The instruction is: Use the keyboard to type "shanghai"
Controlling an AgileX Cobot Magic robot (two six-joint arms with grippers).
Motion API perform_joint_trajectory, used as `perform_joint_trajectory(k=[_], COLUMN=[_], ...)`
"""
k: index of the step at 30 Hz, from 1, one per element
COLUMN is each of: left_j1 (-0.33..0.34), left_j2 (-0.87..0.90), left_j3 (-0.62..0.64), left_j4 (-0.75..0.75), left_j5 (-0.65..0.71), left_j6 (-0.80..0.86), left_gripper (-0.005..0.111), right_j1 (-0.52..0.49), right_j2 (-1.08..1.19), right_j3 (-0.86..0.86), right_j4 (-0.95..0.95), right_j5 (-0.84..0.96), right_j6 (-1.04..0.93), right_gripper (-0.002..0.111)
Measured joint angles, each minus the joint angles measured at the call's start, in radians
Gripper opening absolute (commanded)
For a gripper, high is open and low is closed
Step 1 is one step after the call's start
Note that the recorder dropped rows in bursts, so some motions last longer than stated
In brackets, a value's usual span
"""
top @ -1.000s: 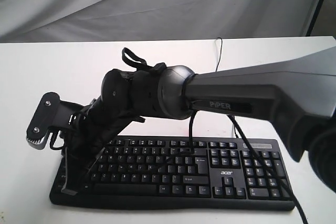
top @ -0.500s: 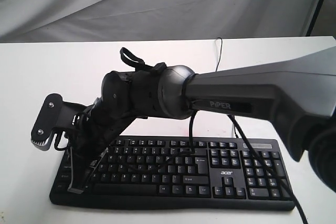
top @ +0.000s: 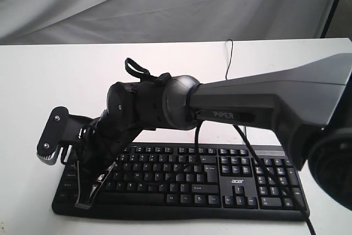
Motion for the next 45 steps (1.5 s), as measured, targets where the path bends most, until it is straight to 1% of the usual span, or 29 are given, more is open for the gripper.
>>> perform_joint_trajectory(k=[32,42,45], left_j1=[0.0,0.0,0.0], left_j2=[0.0,0.0,0.0], left_j3=[0.0,0.0,0.0], left_j4=[0.0,0.0,0.0], left_j5=[0.0,0.0,0.0], left_j6=[0.0,0.0,0.0], left_gripper=[0.001,0.001,0.001], right_j1=[0.0,0.0,-0.017], right_j2=[0.02,-0.037,-0.093], right_j3=[-0.002,-0.002,0.0], right_j4=[0.01,-0.023,-0.029], right_j5=[-0.009,0.006,0.046], right_j6=[-0.006,-0.013,-0.017], right_gripper=[0.0,0.0,0.0])
